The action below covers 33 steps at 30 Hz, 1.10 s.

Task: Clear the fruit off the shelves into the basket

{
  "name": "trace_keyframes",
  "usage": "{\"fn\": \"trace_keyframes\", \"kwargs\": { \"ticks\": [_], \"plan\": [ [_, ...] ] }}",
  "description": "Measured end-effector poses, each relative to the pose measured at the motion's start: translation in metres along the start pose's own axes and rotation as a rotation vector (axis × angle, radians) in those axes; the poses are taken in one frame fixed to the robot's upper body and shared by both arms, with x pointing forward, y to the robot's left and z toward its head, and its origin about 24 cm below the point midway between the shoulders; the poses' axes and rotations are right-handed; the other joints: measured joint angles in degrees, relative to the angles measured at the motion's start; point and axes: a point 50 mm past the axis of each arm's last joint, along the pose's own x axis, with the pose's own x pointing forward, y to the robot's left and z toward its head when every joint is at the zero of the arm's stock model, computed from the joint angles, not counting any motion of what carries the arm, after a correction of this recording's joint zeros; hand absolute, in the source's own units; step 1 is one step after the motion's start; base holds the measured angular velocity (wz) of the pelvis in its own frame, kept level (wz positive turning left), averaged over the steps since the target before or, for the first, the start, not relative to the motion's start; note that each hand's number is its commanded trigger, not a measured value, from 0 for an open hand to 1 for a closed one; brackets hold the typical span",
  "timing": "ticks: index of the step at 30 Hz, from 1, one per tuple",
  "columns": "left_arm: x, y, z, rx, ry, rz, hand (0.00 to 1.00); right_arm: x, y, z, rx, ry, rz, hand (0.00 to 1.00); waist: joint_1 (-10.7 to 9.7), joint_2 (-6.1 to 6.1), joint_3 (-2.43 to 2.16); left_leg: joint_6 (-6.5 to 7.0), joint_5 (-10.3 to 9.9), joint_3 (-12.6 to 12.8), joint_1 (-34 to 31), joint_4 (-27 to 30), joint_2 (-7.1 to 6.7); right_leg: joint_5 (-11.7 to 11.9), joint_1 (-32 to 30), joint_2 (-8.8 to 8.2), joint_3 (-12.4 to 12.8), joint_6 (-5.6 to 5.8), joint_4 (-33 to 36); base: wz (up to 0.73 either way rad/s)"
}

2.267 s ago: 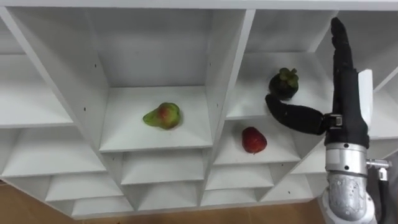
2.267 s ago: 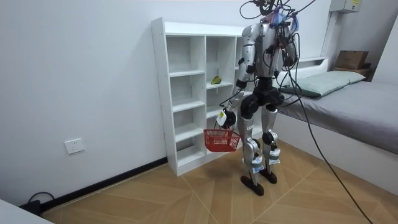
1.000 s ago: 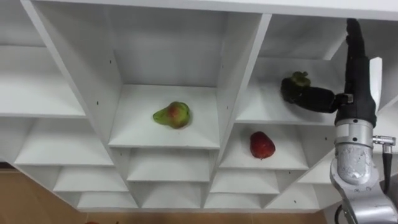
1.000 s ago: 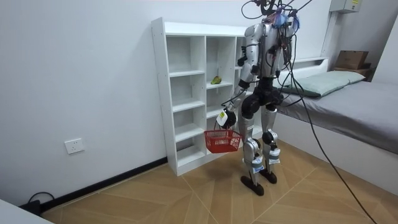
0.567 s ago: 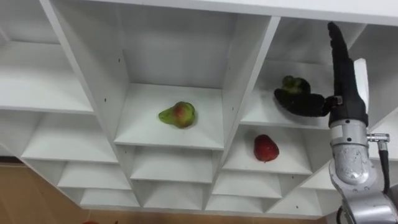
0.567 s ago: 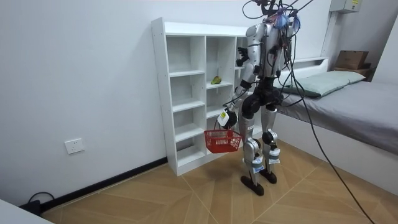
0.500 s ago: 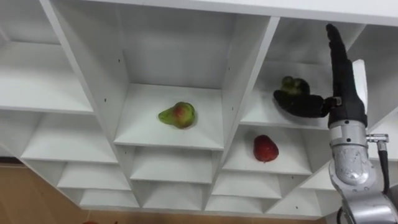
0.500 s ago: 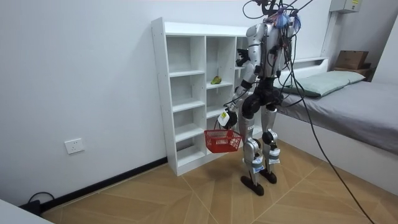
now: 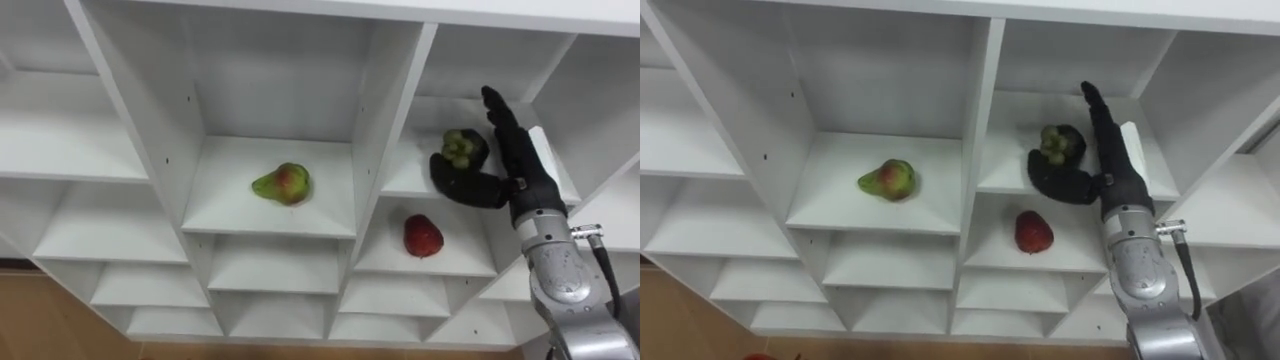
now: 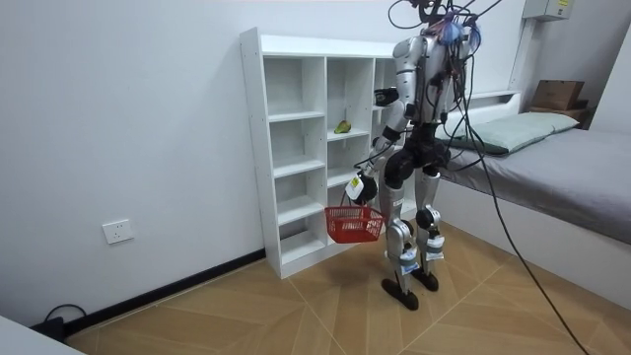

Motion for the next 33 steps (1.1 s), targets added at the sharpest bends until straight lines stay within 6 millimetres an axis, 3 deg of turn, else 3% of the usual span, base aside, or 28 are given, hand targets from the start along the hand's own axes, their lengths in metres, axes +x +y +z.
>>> {"fn": "trace_keyframes", "kwargs": {
  "ticks": [6,13,33],
  "plan": [
    [0.0,0.0,0.0,0.0,0.003,0.001,1.0,0.002,-0.012,0.0,-0.035,-0.004,-0.022,1.0,0.0,-0.21,-0.14,0.24,0.3,-0.2,0.2,0.0,-0.38,0.0,0.4,-0.4,-0.2,0.0,0.0,0.01],
    [0.0,0.002,0.005,-0.001,-0.012,0.008,1.0,0.007,-0.011,-0.01,-0.051,0.044,-0.024,1.0,0.3,-1.22,-0.22,0.29,0.3,-0.5,1.6,-0.1,-0.49,0.0,1.8,-0.47,-0.2,0.02,-0.1,0.01],
    [0.001,0.003,0.009,-0.005,-0.014,0.018,1.0,0.009,-0.01,-0.01,-0.019,0.056,-0.002,1.0,1.2,-0.75,-0.46,0.3,0.3,-0.7,1.5,-0.5,-0.53,0.0,1.8,-0.44,-0.2,0.02,0.0,0.0]
  ]
}}
